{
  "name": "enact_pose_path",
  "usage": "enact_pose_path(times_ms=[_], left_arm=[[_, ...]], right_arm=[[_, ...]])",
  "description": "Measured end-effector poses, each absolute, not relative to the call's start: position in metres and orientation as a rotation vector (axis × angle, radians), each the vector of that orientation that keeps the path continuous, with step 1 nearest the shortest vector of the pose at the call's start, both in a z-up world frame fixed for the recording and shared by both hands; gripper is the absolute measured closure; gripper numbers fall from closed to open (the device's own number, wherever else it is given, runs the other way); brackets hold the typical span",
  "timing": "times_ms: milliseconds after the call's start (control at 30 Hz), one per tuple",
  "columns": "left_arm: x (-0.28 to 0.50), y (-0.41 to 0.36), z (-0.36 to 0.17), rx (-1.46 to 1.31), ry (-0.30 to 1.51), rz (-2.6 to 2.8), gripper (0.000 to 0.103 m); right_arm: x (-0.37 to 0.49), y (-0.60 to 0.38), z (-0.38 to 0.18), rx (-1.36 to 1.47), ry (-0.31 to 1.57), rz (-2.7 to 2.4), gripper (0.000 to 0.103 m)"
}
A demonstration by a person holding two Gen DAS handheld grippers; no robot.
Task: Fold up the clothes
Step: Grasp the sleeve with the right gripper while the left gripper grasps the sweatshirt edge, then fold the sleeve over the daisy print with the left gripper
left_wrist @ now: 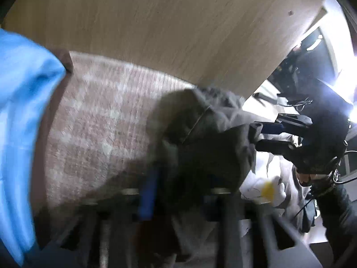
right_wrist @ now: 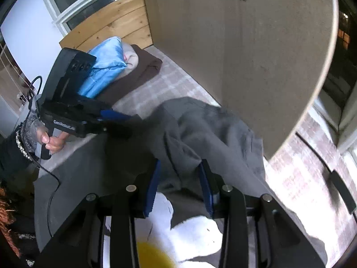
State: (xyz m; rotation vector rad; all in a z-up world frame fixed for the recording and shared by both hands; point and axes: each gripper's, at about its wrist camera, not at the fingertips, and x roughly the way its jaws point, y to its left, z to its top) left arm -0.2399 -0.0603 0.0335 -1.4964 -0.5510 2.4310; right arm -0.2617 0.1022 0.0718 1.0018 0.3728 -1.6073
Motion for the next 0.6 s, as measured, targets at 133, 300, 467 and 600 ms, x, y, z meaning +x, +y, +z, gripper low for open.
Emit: enact_pose_path(times_ms=[133, 300, 467, 600], left_arm=[[-0.216, -0.047, 0.044, -1.437, -0.486, 2.417, 0.093], [-0.182, -0.021, 0.049, -1.438, -0.372, 2.333, 0.094], [-0.148, 0.005, 0.053, -1.435, -0.263, 2.247, 0.085], [-0.136, 0.015, 0.053, -1.431, -0.192, 2.266, 0.076]], right_arm=[[-0.248, 0.111, 0.097, 0.897, 0.388, -1.617, 0.097], [-0.235, 0.136, 0.113, 0.849, 0.443, -1.632, 0.097], [-0.234, 0.150, 0.089, 1.015, 0.585, -1.595, 0.085], [-0.245, 0.171, 0.080, 1.103, 0.553, -1.643, 0.079]])
